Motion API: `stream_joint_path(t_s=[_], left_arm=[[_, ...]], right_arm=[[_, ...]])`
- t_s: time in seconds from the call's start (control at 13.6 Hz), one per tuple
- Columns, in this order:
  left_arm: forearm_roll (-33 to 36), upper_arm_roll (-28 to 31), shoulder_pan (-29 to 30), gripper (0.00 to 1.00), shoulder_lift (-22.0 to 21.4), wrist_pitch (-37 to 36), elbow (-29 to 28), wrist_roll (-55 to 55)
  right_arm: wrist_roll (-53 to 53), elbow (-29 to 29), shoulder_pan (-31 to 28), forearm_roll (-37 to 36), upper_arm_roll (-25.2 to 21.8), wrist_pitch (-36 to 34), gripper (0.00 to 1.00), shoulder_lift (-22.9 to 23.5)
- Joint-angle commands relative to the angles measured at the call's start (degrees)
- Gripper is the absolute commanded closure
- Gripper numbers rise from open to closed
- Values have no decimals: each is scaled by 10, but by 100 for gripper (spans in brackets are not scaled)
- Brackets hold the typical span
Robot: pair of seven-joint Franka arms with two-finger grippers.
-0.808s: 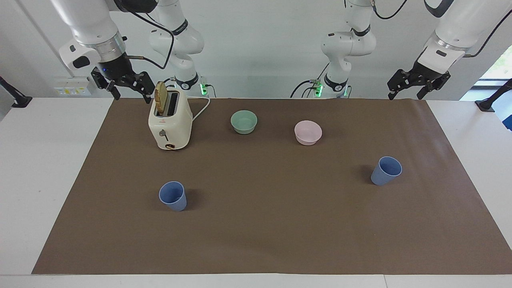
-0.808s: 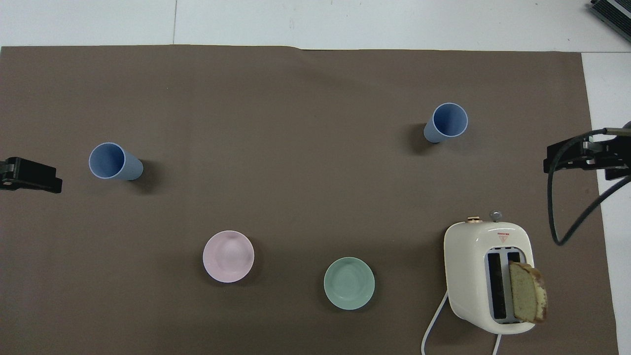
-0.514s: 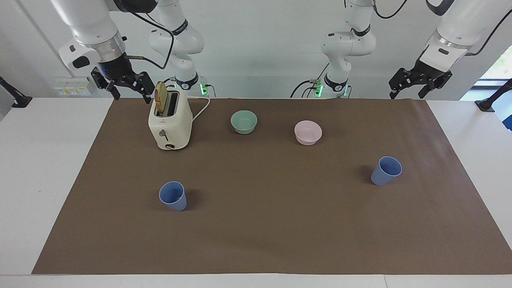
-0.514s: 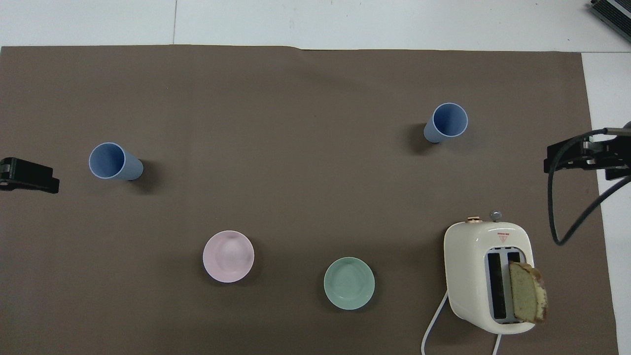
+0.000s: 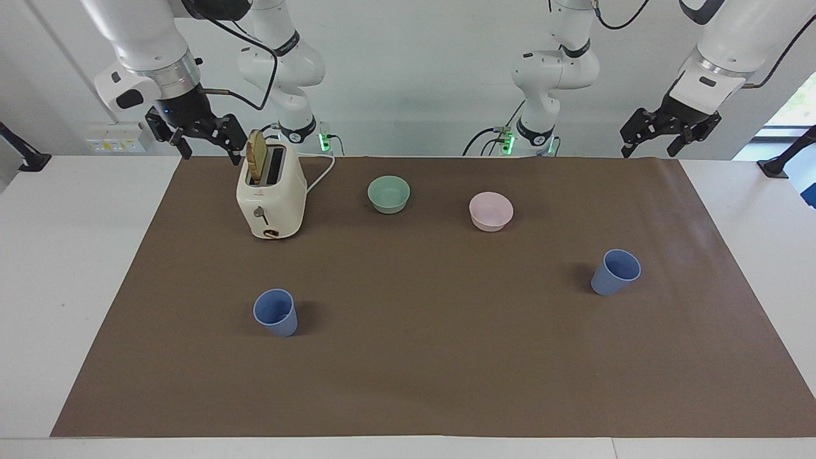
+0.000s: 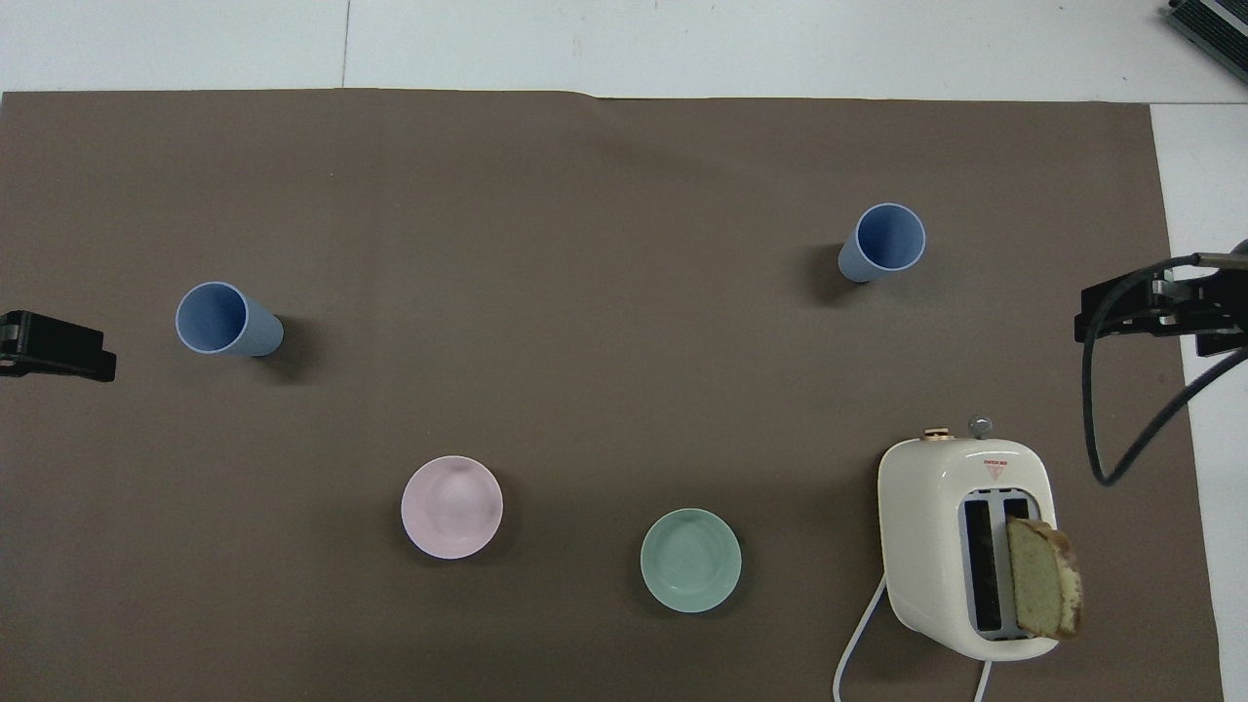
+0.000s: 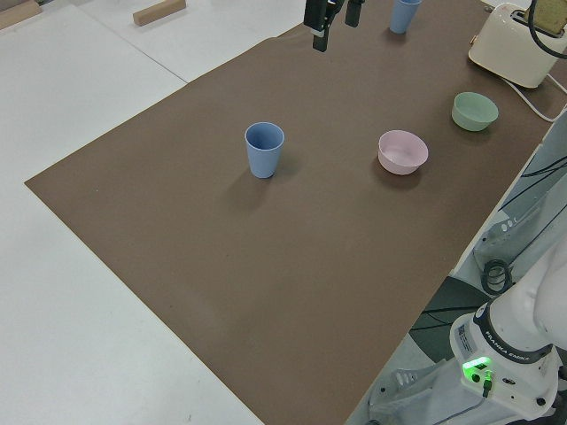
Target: Stack blue cups with both arms
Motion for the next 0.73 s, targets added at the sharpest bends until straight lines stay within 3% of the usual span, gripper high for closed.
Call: stream_joint_path(t_s=[0.0,0.66], left_arm=[[3,0,0,0,-13,12,-12,0],[3,0,-3,0,-13,11,-13,0]], right_arm=[[-10,-10,-8,4,6,6,0,-9],[-8,-11,-4,3,6,10,0,-9]])
